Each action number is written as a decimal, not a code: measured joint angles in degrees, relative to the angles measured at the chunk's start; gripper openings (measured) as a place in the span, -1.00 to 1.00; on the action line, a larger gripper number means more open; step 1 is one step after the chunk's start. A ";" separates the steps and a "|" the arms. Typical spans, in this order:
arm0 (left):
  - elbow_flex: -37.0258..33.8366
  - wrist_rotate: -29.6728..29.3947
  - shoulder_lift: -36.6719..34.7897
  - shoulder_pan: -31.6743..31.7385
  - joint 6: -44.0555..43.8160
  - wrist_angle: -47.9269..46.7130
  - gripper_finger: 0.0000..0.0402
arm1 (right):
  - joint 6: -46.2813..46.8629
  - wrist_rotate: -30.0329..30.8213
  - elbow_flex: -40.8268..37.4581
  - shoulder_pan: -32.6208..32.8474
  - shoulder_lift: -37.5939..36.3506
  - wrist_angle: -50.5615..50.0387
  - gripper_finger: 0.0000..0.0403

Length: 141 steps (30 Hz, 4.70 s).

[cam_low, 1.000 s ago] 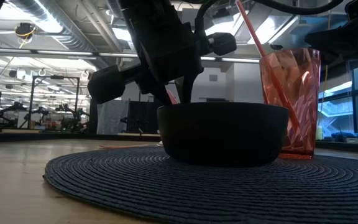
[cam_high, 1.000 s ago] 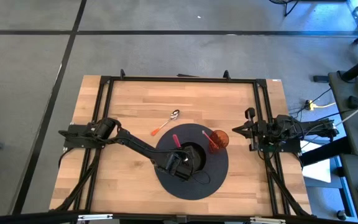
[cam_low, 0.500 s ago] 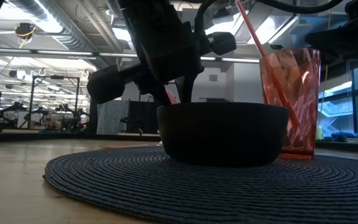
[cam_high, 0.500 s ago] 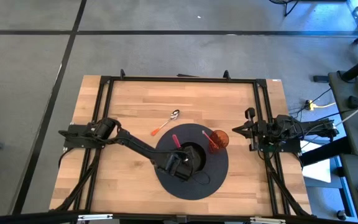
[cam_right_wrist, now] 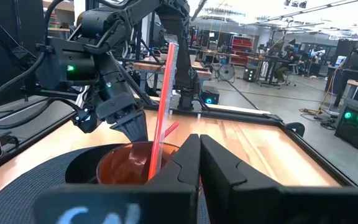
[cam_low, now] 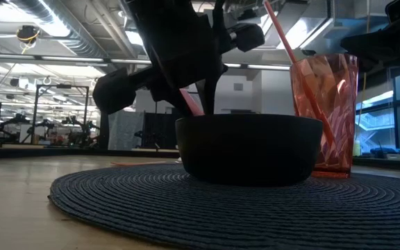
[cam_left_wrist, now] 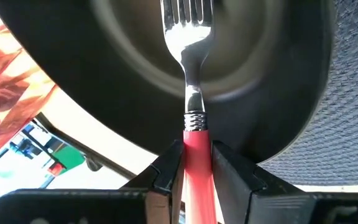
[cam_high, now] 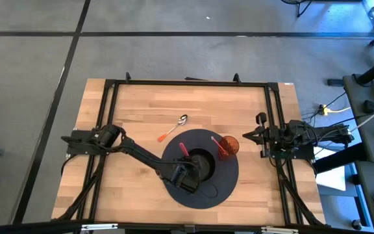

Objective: Pick & Place Utensil
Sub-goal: Put the fork into the bowl, then put the spoon into the bowl

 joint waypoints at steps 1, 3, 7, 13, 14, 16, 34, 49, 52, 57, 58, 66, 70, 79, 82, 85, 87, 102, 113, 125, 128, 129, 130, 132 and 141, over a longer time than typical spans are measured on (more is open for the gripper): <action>0.00 0.19 0.00 0.03 -0.04 0.00 -0.63 | 0.00 0.00 0.00 0.01 -0.01 0.00 -0.94; 0.00 1.08 0.00 0.16 -0.17 0.00 -0.63 | 0.09 0.00 0.00 0.01 -0.01 0.00 -0.94; 0.00 1.29 0.00 0.47 -1.24 0.02 -0.62 | 0.24 -0.02 0.00 0.00 -0.01 0.00 -0.94; 0.00 1.09 0.00 0.80 -2.24 0.02 -0.54 | 0.24 -0.17 0.00 0.00 -0.01 -0.44 -0.94; 0.00 1.09 0.00 0.80 -2.43 0.02 -0.52 | 0.24 -0.17 0.00 0.02 0.01 -0.42 -0.94; 0.00 1.07 0.00 0.80 -2.71 0.02 -0.49 | 0.24 -0.17 0.00 0.00 -0.01 -0.42 -0.94; 8.84 -6.06 -15.74 -2.92 -42.79 -22.01 -0.84 | 1.31 -0.18 0.00 0.00 -0.01 -0.42 -0.94; -62.94 31.01 -72.79 17.49 -29.73 70.53 -0.99 | 0.86 -0.03 0.00 0.02 -0.01 -0.42 -0.94; -72.86 31.88 -81.08 19.95 -38.52 82.70 -1.00 | 0.58 0.00 0.00 0.01 0.01 -0.42 -0.94; -82.34 28.14 -93.57 19.73 -42.54 85.20 -0.99 | -0.24 0.00 0.00 0.02 -0.01 -0.42 -0.94; -83.60 26.86 -95.89 19.75 -43.12 85.13 -0.99 | -0.24 0.00 0.00 0.00 0.01 -0.42 -0.94; -85.96 21.11 -115.80 19.79 -43.52 67.37 -0.99 | -0.07 0.00 0.00 0.02 -0.01 -0.39 -0.94; -87.15 24.80 -120.84 19.77 -43.34 63.12 -1.00 | -0.07 0.00 0.00 0.01 0.00 -0.39 -0.94; -90.14 26.62 -121.28 22.83 -44.50 59.88 -0.99 | 0.22 0.00 0.00 0.01 -0.01 -0.37 -0.94; -90.14 26.62 -121.28 23.73 -45.62 57.28 -0.99 | 0.03 0.00 0.00 0.02 0.00 -0.37 -0.94; -90.14 26.62 -121.28 24.60 -45.64 54.69 -0.99 | -0.24 0.00 0.00 0.02 0.01 -0.37 -0.94; -90.14 26.58 -121.27 25.24 -45.70 53.44 -0.99 | -0.24 0.00 0.00 0.01 0.00 -0.37 -0.94; -90.14 26.86 -121.26 27.13 -44.74 49.70 -0.98 | -0.22 0.00 0.00 0.02 -0.01 -0.37 -0.94; -90.14 26.58 -121.26 27.11 -41.92 49.55 -0.98 | -0.18 0.02 0.00 0.01 0.00 -0.37 -0.94; -90.16 26.58 -121.26 27.11 -42.16 49.68 -0.98 | -0.24 0.03 0.00 0.02 0.00 -0.35 -0.94; -90.18 26.58 -121.26 27.11 -42.16 49.64 -0.98 | -0.24 0.02 0.00 0.02 -0.01 -0.36 -0.94; -90.16 26.58 -121.26 27.11 -42.16 49.45 -0.98 | -0.24 0.02 0.00 0.01 -0.01 -0.36 -0.94; -90.17 26.58 -121.24 27.11 -42.14 48.97 -0.98 | -0.24 0.02 0.00 0.02 -0.01 -0.36 -0.94; -90.18 26.55 -121.24 27.11 -42.08 47.46 -0.98 | -0.24 0.02 0.00 0.00 -0.01 -0.35 -0.94; -90.23 26.56 -121.24 27.10 -41.27 47.19 -0.98 | -0.41 0.04 0.00 0.02 0.01 -0.35 -0.94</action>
